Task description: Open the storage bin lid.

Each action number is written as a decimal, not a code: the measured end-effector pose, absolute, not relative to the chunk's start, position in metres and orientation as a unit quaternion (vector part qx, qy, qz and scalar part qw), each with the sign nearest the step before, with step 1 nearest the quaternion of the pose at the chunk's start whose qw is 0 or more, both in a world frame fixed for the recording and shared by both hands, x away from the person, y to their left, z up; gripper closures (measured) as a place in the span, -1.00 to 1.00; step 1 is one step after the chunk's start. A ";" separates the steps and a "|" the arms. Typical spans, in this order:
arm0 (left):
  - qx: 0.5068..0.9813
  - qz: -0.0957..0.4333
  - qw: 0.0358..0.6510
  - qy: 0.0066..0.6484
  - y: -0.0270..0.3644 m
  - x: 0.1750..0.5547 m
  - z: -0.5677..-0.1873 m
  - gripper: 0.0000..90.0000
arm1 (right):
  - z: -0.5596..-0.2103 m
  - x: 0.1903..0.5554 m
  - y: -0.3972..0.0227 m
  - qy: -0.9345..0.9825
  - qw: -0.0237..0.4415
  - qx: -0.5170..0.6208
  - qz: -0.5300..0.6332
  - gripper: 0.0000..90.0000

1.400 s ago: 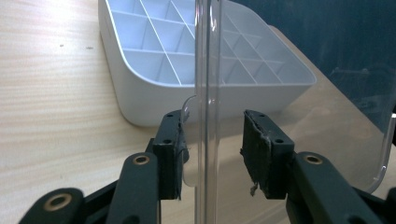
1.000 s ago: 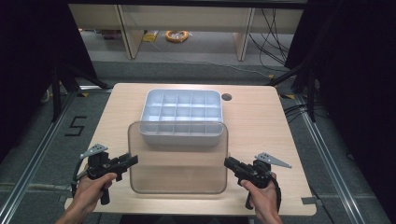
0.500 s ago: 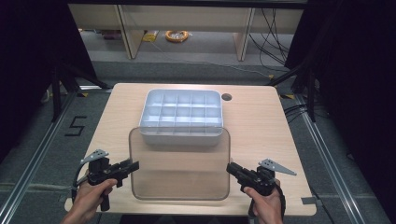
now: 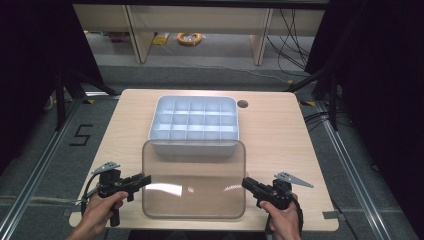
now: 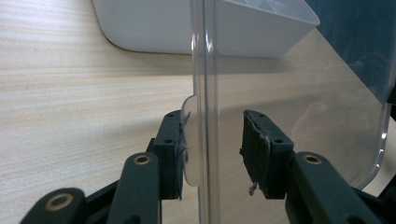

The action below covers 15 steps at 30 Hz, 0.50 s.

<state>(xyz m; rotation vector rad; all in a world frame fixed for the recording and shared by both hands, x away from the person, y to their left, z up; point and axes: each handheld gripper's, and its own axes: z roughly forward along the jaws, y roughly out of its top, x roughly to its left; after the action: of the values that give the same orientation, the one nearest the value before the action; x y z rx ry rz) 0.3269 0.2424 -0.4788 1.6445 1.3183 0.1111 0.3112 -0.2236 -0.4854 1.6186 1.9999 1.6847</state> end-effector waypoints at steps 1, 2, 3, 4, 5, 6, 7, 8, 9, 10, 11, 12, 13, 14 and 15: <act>0.677 0.042 0.496 0.542 0.242 0.328 -0.481 0.33 | -0.485 0.311 -0.224 0.650 0.033 0.526 0.548 0.66; 0.677 0.043 0.492 0.545 0.242 0.327 -0.482 0.33 | -0.487 0.313 -0.224 0.653 0.038 0.524 0.546 0.66; 0.678 0.036 0.494 0.543 0.241 0.329 -0.485 0.32 | -0.489 0.313 -0.224 0.651 0.033 0.530 0.542 0.64; 0.678 0.036 0.494 0.543 0.241 0.329 -0.485 0.32 | -0.489 0.313 -0.224 0.651 0.033 0.530 0.542 0.64; 0.680 0.036 0.488 0.545 0.241 0.329 -0.485 0.32 | -0.491 0.314 -0.225 0.656 0.039 0.526 0.539 0.63; 0.684 0.031 0.486 0.544 0.242 0.330 -0.488 0.30 | -0.492 0.314 -0.224 0.653 0.028 0.536 0.534 0.62; 0.684 0.036 0.482 0.547 0.241 0.330 -0.489 0.29 | -0.493 0.314 -0.224 0.658 0.032 0.530 0.534 0.62; 0.684 0.036 0.482 0.547 0.241 0.330 -0.489 0.28 | -0.495 0.315 -0.224 0.660 0.034 0.530 0.531 0.61; 0.687 0.031 0.479 0.545 0.241 0.332 -0.490 0.27 | -0.494 0.314 -0.223 0.658 0.020 0.536 0.529 0.61; 0.687 0.031 0.479 0.545 0.241 0.332 -0.490 0.27 | -0.497 0.316 -0.224 0.662 0.033 0.531 0.528 0.60; 0.686 0.037 0.480 0.545 0.241 0.332 -0.491 0.27 | -0.495 0.314 -0.222 0.651 0.005 0.548 0.524 0.60; 0.691 0.033 0.477 0.542 0.241 0.332 -0.491 0.27 | -0.497 0.315 -0.223 0.657 0.019 0.541 0.525 0.60; 0.691 0.033 0.477 0.542 0.241 0.332 -0.491 0.26 | -0.497 0.315 -0.223 0.657 0.019 0.541 0.525 0.60; 0.692 0.036 0.476 0.542 0.240 0.332 -0.492 0.26 | -0.500 0.316 -0.224 0.660 0.019 0.539 0.522 0.60; 0.696 0.037 0.472 0.541 0.241 0.332 -0.493 0.25 | -0.499 0.314 -0.222 0.650 0.002 0.552 0.522 0.59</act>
<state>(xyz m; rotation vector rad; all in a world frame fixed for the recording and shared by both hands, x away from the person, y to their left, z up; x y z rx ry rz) 0.3323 0.2407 -0.4927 1.7036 1.3237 0.0908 0.3144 -0.2221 -0.4993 1.7318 2.0384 1.6386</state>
